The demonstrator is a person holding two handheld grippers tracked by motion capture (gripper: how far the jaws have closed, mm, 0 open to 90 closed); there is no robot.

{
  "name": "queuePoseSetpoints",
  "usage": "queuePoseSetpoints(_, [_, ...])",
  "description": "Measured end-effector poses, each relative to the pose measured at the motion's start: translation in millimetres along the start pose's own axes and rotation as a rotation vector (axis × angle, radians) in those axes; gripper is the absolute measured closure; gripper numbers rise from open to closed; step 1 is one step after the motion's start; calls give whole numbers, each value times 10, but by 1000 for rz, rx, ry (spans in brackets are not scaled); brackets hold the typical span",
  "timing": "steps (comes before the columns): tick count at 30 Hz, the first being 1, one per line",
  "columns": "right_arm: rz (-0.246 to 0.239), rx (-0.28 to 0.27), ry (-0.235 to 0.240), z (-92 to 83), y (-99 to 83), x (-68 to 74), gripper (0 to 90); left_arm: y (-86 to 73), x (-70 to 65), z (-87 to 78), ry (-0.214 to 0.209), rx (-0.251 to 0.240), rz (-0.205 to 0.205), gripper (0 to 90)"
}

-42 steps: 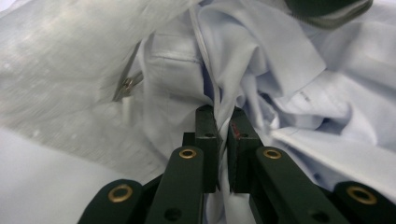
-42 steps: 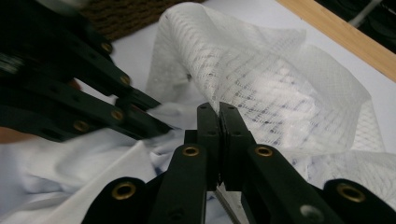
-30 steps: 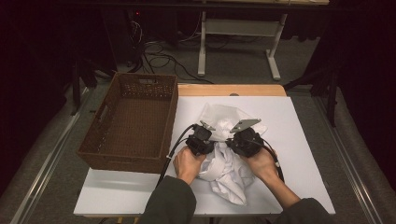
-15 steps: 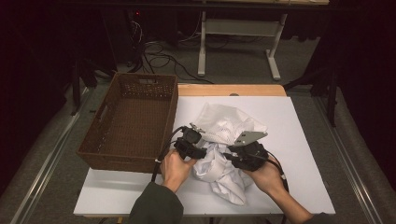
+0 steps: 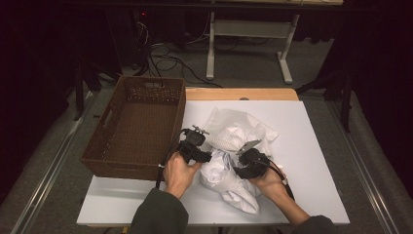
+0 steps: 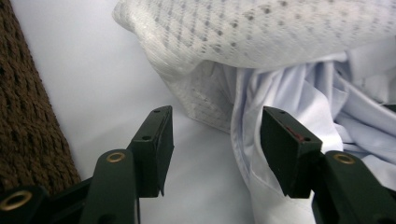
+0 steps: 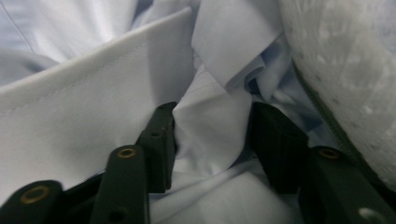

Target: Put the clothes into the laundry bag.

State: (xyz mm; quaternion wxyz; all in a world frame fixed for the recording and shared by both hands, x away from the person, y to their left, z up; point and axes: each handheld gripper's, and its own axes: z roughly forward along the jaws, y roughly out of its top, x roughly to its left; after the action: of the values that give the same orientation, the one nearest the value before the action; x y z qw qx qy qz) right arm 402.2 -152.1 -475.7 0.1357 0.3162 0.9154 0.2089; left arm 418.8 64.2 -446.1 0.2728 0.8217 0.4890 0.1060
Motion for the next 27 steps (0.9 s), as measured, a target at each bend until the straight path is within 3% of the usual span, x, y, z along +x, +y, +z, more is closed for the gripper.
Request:
queuePoseSetpoints(3, [-47, 5, -28, -24, -52, -24, 774, 35, 20, 23, 16, 12, -13, 451])
queuePoseSetpoints(6, [-106, -10, -85, -59, -133, -41, 856, 46, 35, 48, 20, 16, -28, 444])
queuePoseSetpoints(11, [-72, -19, -75, -111, -219, -181, 867, 55, -13, 151, 6, 45, -27, 440])
queuePoseSetpoints(17, [-57, -11, -76, -146, -293, -293, 871, 68, -53, 178, -20, 43, -32, 447])
queuePoseSetpoints(21, [-49, -13, -95, -150, -332, -338, 871, 46, -33, 129, 3, 45, -23, 456])
queuePoseSetpoints(27, [-17, -13, -87, -170, -358, -381, 859, 33, -75, 233, -20, 65, -5, 448])
